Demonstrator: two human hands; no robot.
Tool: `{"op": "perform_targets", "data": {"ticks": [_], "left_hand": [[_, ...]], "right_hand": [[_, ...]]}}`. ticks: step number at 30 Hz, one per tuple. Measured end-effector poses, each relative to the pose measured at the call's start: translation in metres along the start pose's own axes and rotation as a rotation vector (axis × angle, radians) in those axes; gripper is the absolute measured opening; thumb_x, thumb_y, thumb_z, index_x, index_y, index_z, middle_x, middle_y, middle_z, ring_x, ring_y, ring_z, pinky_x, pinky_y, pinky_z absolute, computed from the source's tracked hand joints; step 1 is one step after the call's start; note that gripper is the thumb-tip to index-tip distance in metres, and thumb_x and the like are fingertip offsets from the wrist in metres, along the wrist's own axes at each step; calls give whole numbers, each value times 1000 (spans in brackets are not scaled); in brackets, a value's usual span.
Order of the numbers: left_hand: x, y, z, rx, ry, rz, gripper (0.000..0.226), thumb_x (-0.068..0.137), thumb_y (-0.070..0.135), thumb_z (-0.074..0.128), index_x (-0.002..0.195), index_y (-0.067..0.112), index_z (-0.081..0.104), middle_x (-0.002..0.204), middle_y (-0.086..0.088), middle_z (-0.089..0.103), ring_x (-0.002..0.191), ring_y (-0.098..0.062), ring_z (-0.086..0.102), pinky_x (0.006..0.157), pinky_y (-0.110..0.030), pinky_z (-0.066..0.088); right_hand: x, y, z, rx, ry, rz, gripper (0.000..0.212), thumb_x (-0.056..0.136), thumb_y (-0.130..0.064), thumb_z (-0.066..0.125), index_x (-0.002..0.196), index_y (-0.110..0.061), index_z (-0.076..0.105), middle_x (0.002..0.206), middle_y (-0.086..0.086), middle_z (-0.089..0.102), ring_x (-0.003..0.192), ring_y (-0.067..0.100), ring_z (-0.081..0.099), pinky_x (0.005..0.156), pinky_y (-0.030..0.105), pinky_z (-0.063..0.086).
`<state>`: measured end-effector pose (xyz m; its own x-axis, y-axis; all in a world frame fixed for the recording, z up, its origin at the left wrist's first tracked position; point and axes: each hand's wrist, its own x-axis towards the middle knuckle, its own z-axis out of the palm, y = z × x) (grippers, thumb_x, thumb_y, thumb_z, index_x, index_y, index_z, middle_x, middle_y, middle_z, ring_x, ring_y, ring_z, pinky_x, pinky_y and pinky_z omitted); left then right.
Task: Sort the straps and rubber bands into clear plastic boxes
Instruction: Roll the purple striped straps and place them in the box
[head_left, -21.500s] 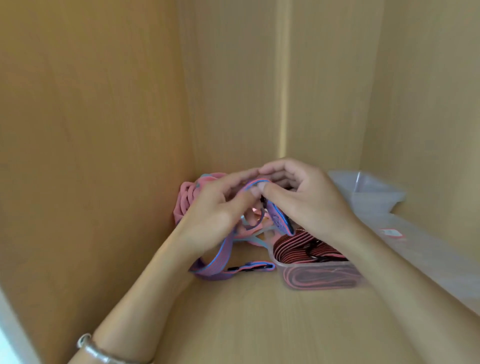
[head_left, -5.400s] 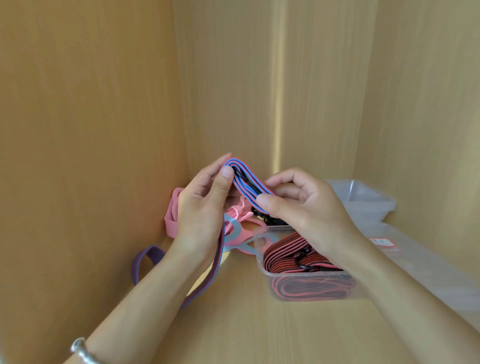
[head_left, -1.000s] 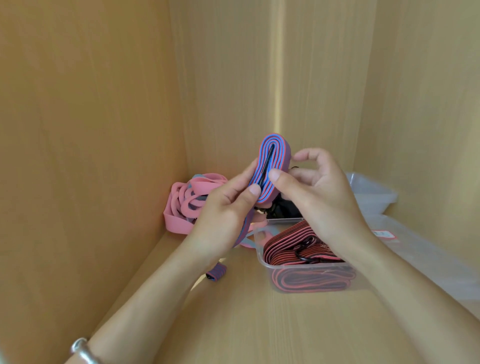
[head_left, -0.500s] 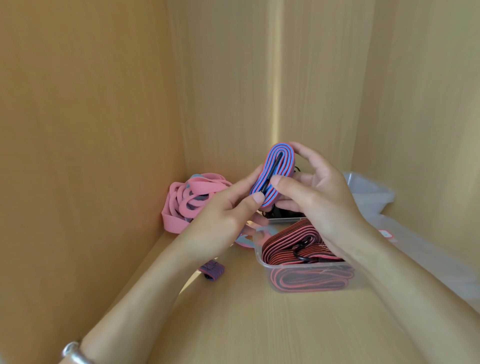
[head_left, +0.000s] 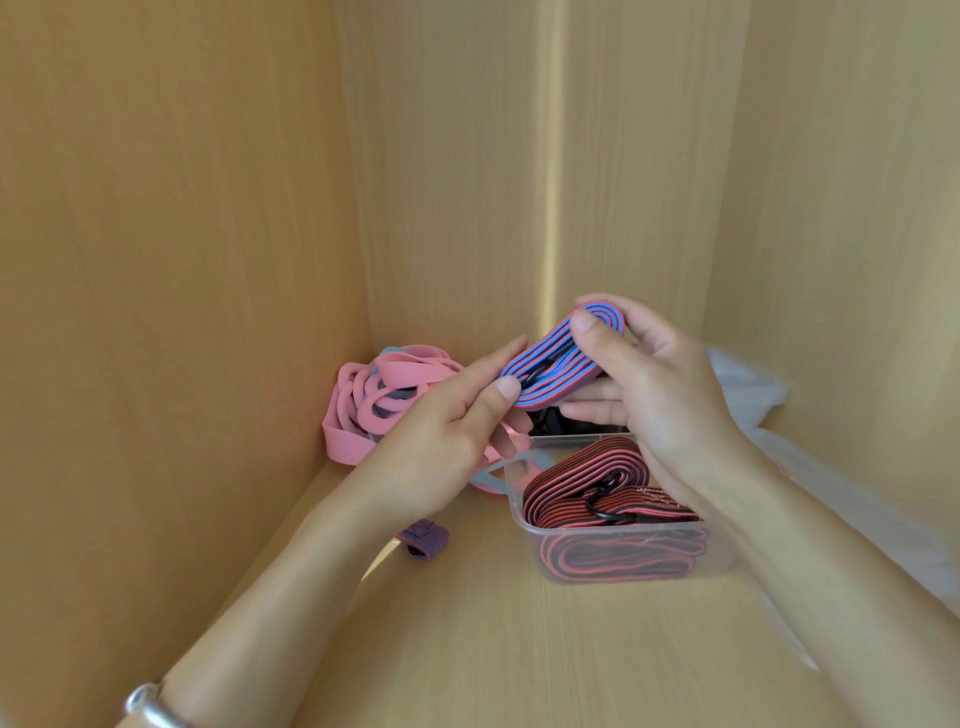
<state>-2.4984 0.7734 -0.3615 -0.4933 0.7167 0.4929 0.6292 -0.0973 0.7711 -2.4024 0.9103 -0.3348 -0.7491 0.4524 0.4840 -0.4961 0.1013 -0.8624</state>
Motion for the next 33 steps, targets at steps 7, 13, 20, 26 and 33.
{"op": "perform_targets", "data": {"ticks": [7, 13, 20, 26, 33], "left_hand": [[-6, 1, 7, 97, 22, -19, 24, 101, 29, 37, 121, 31, 52, 90, -7, 67, 69, -8, 60, 71, -20, 45], [-3, 3, 12, 32, 93, -20, 50, 92, 54, 38, 132, 25, 50, 95, 5, 67, 82, -13, 65, 71, -22, 46], [-1, 13, 13, -159, 288, 50, 31, 103, 28, 39, 114, 8, 60, 93, -11, 67, 76, -13, 65, 58, -21, 51], [1, 18, 4, -261, 476, 85, 30, 104, 16, 35, 104, 19, 65, 84, 7, 71, 78, -8, 63, 74, -21, 51], [-1, 24, 6, -256, 569, 54, 27, 103, 20, 40, 111, 26, 66, 73, 10, 67, 63, -10, 57, 60, -28, 51]], "right_hand": [[-1, -3, 4, 143, 133, -107, 6, 96, -22, 55, 97, -27, 59, 79, -6, 70, 70, 17, 73, 56, 21, 54], [-3, 3, 13, 231, 131, -198, 9, 96, -18, 54, 101, -26, 55, 93, -3, 66, 87, 19, 71, 65, 24, 56], [-8, 14, 25, 194, 26, -220, 29, 77, -39, 58, 104, -31, 54, 98, -9, 69, 97, 15, 70, 76, 24, 55], [-13, 21, 30, 59, -137, -134, 14, 92, -25, 53, 100, -29, 63, 88, -19, 73, 88, 1, 69, 77, 20, 55], [-12, 15, 24, -22, -214, -90, 15, 88, -15, 62, 97, -27, 62, 79, -8, 75, 77, 11, 72, 77, 35, 60]]}}
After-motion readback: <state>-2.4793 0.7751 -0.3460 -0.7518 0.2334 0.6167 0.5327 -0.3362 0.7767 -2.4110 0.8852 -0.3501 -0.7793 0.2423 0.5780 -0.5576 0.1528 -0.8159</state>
